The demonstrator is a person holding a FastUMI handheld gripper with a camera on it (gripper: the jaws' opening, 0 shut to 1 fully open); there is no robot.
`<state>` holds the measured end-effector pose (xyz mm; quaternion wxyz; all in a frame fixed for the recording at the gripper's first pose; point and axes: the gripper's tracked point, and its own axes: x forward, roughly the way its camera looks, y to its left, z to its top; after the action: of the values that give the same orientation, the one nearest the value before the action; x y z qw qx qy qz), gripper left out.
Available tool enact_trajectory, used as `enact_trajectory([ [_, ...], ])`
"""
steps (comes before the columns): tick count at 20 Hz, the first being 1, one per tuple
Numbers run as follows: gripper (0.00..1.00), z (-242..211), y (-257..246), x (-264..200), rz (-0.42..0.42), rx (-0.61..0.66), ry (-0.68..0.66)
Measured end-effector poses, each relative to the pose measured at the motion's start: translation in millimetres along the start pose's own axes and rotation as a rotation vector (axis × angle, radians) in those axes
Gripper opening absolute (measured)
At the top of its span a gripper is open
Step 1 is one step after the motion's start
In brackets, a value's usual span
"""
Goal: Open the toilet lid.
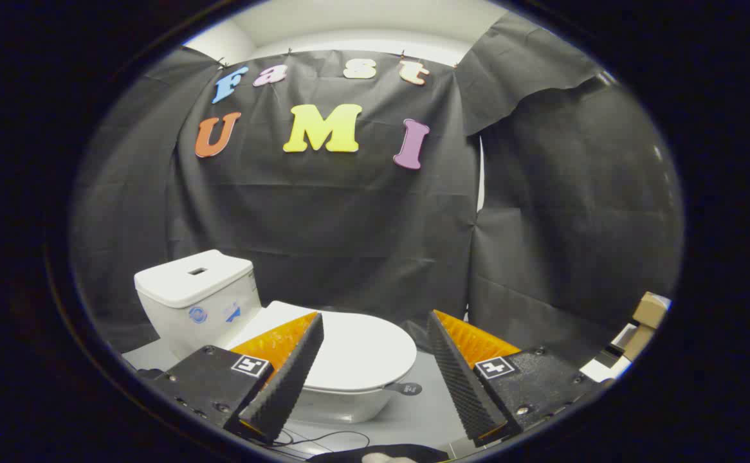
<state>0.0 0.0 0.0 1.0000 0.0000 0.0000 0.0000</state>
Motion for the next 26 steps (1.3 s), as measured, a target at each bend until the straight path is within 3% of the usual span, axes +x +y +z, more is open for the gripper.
enact_trajectory([
  [15, 1.00, 3.7, 9.0, 1.9, 0.025, 0.023, 0.002],
  [22, 1.00, 13.1, 1.7, 35.3, 0.039, 0.002, 0.003],
  [26, 1.00, 21.7, -2.9, 64.8, 0.093, 0.035, -0.008],
])
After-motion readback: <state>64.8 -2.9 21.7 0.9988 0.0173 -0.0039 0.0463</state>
